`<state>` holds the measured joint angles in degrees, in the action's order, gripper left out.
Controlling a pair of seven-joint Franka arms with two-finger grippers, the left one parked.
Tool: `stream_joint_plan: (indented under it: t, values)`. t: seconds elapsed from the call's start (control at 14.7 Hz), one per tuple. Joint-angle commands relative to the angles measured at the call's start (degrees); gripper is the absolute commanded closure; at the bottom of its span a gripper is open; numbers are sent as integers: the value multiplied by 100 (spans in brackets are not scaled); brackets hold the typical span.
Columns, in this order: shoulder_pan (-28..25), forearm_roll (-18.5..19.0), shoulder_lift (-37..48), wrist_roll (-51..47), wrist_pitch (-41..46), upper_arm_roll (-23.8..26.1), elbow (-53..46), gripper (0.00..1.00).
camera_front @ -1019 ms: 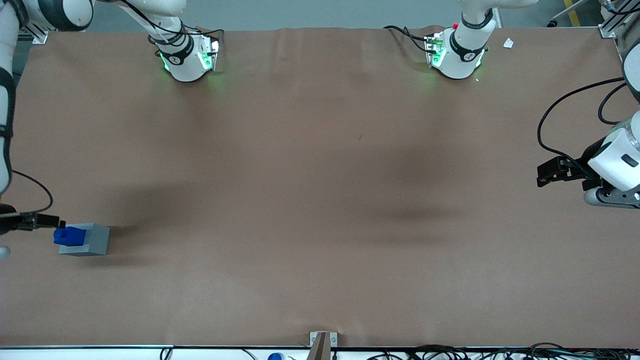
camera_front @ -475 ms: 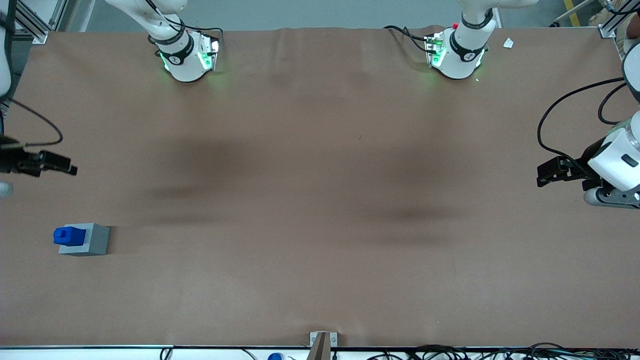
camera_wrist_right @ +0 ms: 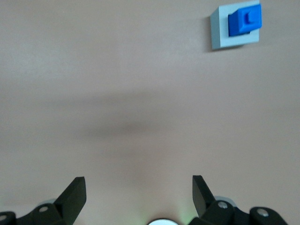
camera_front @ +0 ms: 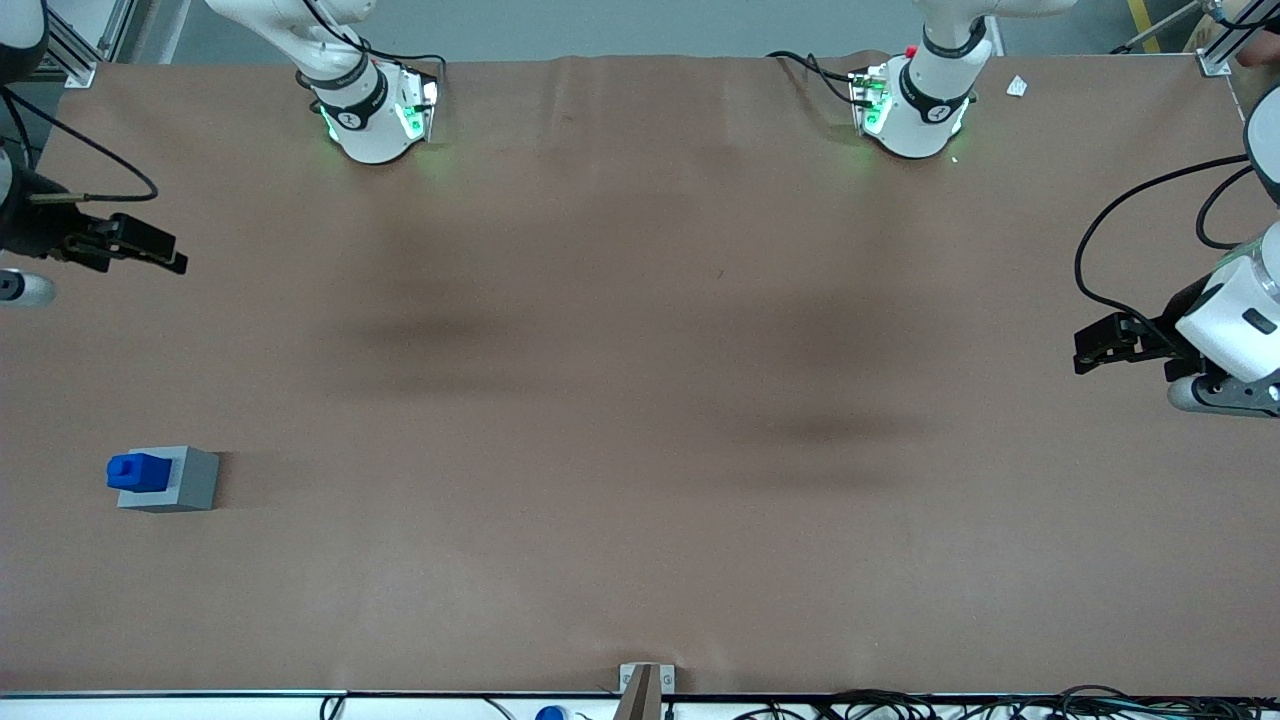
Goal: Insert blue part into gray base with right arm
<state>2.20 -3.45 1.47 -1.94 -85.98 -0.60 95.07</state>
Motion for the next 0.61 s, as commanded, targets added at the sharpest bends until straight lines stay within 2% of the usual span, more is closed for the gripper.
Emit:
stream_joint_plan:
  t: [0.0,0.14,0.34,0.54]
  values:
    - [-316,169,46,-499,222,-20,-198,0]
    - [-387,292,20,-597,179,-20,-269,0]
    - [-335,301,-164,-518,266,-46,-848,0]
    - [-352,301,-191,-526,293,-46,-885,0]
